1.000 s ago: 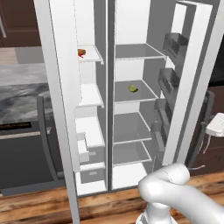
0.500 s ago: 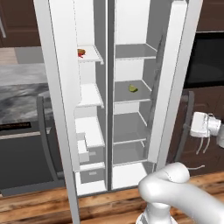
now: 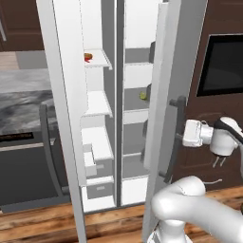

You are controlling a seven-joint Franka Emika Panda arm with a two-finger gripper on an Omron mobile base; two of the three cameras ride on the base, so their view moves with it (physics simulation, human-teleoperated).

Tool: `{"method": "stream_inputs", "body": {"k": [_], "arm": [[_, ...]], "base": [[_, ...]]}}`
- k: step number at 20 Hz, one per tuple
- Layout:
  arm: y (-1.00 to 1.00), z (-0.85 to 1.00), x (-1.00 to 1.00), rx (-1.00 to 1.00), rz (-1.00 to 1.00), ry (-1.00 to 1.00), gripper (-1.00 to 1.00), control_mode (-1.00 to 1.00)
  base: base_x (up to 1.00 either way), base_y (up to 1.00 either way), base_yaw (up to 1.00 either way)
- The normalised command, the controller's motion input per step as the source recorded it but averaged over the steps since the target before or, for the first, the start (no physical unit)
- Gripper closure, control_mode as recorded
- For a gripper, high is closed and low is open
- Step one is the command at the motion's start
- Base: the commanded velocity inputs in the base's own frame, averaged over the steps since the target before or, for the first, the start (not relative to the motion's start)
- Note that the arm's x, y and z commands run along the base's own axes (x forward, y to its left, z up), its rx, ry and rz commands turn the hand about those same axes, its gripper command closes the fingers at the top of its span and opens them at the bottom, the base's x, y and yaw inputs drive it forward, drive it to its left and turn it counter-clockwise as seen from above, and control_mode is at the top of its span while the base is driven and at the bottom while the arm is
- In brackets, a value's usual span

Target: There's a fish in the fridge that needs to be moved to the freezer for freezing. Pick up the fish from the fridge, place it on any shelf in the freezer, and close the fridge and freezer doors when done.

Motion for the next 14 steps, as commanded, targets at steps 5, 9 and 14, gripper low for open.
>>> {"method": "stream_inputs", "body": {"k": [5,9,14], "arm": [[0.97,0.0,0.33,0.0,0.0,0.0,-1.0,-1.0],[0.87,0.0,0.39,0.0,0.0,0.01,-1.0,-1.0],[0.95,0.0,0.47,0.0,0.0,0.03,-1.0,-1.0]], "base": [[0.0,0.0,0.0],[0.0,0.0,0.0],[0.0,0.0,0.0]]}}
